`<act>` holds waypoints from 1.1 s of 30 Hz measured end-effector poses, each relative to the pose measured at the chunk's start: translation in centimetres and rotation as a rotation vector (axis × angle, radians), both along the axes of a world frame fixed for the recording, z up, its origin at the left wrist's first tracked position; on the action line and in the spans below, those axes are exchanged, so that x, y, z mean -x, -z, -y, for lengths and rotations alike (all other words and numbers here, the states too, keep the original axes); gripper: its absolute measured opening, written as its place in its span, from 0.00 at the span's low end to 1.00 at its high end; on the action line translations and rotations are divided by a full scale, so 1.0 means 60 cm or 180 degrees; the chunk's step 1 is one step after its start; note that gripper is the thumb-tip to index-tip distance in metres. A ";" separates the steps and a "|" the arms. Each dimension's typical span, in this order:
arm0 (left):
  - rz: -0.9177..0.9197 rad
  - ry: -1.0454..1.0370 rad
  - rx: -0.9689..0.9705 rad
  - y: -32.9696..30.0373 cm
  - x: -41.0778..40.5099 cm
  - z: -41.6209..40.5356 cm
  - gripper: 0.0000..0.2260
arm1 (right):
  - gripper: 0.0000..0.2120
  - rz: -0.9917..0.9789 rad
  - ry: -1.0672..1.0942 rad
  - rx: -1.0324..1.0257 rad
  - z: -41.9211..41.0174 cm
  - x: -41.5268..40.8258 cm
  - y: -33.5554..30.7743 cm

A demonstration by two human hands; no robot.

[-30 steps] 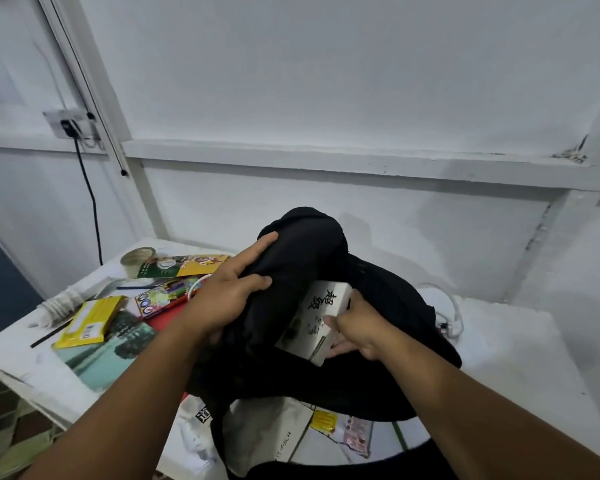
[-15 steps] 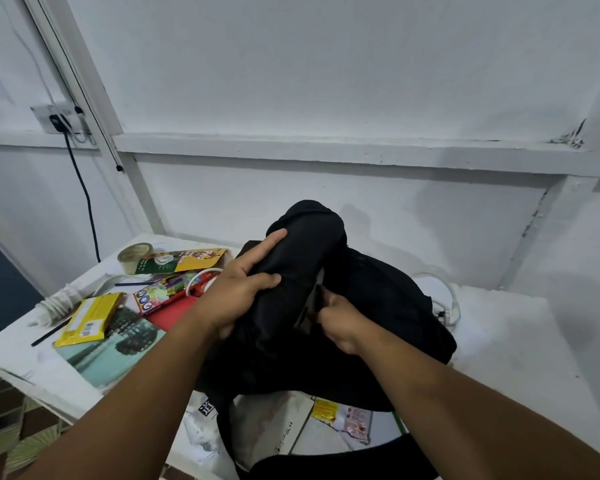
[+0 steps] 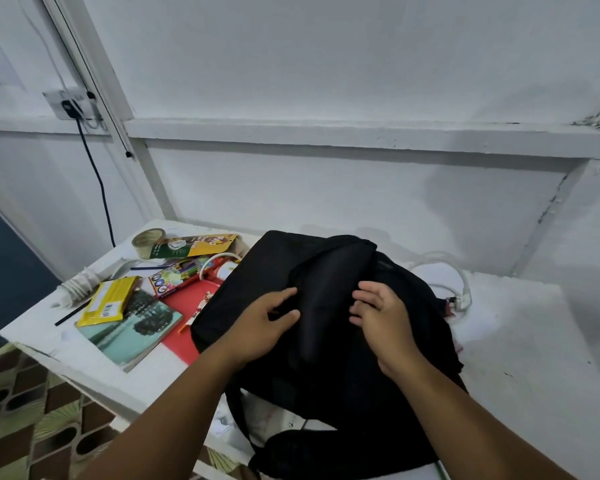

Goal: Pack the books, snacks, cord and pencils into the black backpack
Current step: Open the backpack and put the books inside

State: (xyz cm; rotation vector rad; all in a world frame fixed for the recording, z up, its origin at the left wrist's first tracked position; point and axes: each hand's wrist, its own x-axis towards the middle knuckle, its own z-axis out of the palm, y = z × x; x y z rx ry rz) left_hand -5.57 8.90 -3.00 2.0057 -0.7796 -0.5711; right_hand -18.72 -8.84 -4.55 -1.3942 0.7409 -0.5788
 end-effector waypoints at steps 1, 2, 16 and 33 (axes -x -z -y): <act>-0.0067 0.0077 0.0014 0.004 0.007 -0.009 0.21 | 0.16 -0.0008 0.0052 0.0152 -0.010 0.014 -0.001; -0.0116 0.0121 0.0095 0.006 0.013 -0.018 0.19 | 0.15 -0.0014 0.0080 0.0322 -0.019 0.028 -0.001; 0.1577 -0.1096 0.0893 0.115 -0.018 -0.205 0.11 | 0.22 -0.0689 0.0365 0.2584 -0.194 0.107 0.046; 0.0116 -0.0655 -0.0761 0.161 -0.043 -0.265 0.17 | 0.23 -0.2404 -0.0246 0.2944 -0.362 0.050 0.168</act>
